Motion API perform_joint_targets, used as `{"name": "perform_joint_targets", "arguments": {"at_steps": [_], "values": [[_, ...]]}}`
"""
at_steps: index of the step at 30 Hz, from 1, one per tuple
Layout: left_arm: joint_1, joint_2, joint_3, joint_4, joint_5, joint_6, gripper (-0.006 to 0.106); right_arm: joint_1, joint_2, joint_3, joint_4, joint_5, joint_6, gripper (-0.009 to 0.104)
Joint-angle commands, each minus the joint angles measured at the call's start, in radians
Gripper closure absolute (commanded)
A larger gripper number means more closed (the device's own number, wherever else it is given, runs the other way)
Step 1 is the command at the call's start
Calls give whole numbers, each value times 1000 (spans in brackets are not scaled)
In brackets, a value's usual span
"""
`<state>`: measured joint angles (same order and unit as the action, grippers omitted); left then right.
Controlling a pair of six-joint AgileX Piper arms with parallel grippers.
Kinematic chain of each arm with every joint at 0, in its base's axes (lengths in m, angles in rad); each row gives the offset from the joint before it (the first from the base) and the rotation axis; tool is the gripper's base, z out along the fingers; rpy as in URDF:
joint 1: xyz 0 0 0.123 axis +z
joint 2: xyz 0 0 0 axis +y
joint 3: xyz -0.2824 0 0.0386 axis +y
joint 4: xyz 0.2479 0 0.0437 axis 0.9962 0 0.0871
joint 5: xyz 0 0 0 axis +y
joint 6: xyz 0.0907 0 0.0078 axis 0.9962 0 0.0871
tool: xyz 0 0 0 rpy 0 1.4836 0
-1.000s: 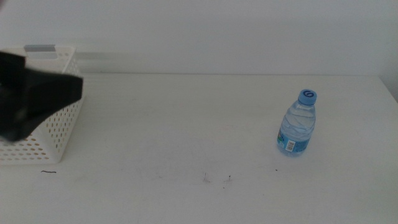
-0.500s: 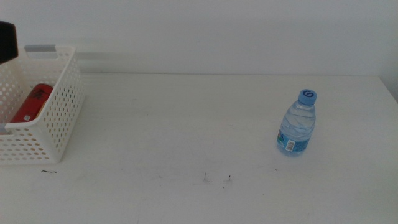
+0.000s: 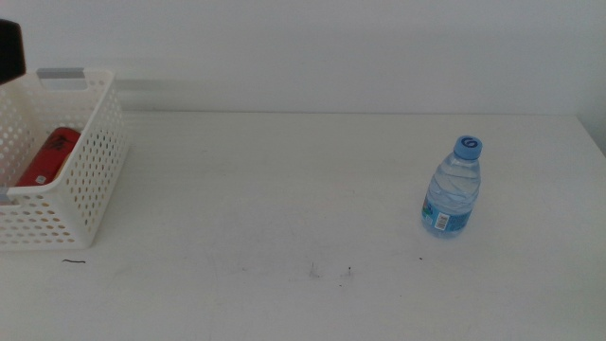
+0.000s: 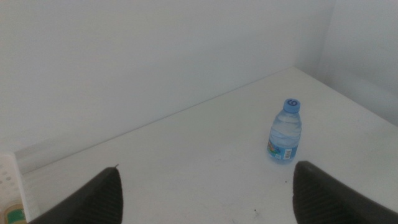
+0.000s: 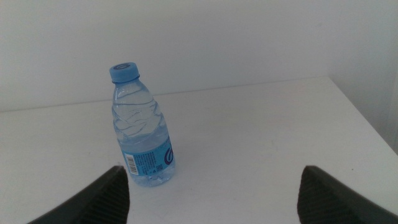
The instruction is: Use arms to grab the bottles and put them into the dustbin to the left of the table.
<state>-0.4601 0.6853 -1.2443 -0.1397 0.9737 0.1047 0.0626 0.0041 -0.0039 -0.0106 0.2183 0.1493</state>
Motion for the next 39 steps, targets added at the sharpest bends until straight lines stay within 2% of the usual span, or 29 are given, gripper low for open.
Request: {"name": "perform_joint_targets", "arguments": {"at_steps": [1,2,6,8,9,11,14,18,25,31,33,39], "values": [[-8,1,-6,5,-16,0,7,-3,-4,4,-9,-9,-7,8],[-8,1,-6,5,-16,0,7,-3,-4,4,-35,-11,-31,8],[-8,1,-6,5,-16,0,7,-3,-4,4,-54,-48,-49,8],[-8,1,-6,5,-16,0,7,-3,-4,4,-130,-150,-86,8],[-8,1,-6,5,-16,0,7,-3,-4,4,-143,-198,-86,8],[-8,1,-6,5,-17,0,7,-3,39,4,-117,-250,-52,8],[-8,1,-6,1,-20,0,7,-3,241,4,-132,-372,-63,8],[-8,1,-6,3,-20,0,7,-3,554,4,-170,-663,-95,8],[-8,1,-6,3,-20,0,7,-3,1102,4,-277,-1076,-97,8],[-8,1,-6,10,-20,0,7,-3,1420,4,-267,-1393,-110,8],[-8,1,-6,29,-20,0,7,-3,1511,3,-261,-1439,-117,8],[-8,1,-6,45,-20,0,7,1,1705,-145,-287,-1439,-108,8]]}}
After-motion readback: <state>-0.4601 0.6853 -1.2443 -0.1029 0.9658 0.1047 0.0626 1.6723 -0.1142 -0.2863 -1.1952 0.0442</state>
